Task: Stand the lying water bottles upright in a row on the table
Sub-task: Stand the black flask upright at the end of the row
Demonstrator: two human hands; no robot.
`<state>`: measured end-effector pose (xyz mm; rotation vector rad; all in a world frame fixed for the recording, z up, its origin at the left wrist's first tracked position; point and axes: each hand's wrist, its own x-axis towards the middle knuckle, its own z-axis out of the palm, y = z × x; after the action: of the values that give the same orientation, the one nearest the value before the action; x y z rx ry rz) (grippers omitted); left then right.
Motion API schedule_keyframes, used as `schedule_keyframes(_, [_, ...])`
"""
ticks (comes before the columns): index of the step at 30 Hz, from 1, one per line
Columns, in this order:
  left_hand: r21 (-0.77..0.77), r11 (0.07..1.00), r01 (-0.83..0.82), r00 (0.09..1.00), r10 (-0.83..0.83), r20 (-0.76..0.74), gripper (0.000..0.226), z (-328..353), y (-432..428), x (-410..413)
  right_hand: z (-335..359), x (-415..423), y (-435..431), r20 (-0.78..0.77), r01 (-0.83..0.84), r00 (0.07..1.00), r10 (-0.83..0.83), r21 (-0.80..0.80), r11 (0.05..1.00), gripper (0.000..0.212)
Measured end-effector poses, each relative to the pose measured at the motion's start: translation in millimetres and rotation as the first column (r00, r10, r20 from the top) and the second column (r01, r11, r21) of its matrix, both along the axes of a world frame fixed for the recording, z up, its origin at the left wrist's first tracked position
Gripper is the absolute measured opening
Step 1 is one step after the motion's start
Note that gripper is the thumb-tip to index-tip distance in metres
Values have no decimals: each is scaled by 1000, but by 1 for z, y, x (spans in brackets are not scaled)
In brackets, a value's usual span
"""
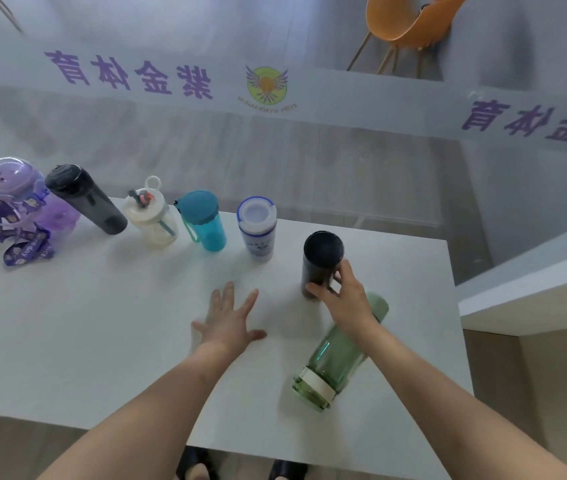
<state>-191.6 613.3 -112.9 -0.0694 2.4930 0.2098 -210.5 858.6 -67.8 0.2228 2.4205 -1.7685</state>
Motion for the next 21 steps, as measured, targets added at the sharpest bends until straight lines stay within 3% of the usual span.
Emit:
schedule_keyframes(7, [-21, 999, 48, 996, -46, 82, 102, 1, 6, -4, -13, 0, -1, -4, 64, 998, -64, -46, 997, 53])
schedule_keyframes(13, [11, 1000, 29, 994, -30, 102, 103, 0, 5, -7, -17, -24, -2, -39, 40, 999, -36, 85, 996, 59])
schedule_keyframes(21, [33, 999, 22, 995, -25, 97, 102, -5, 3, -6, -14, -56, -10, -66, 64, 996, -57, 104, 993, 63])
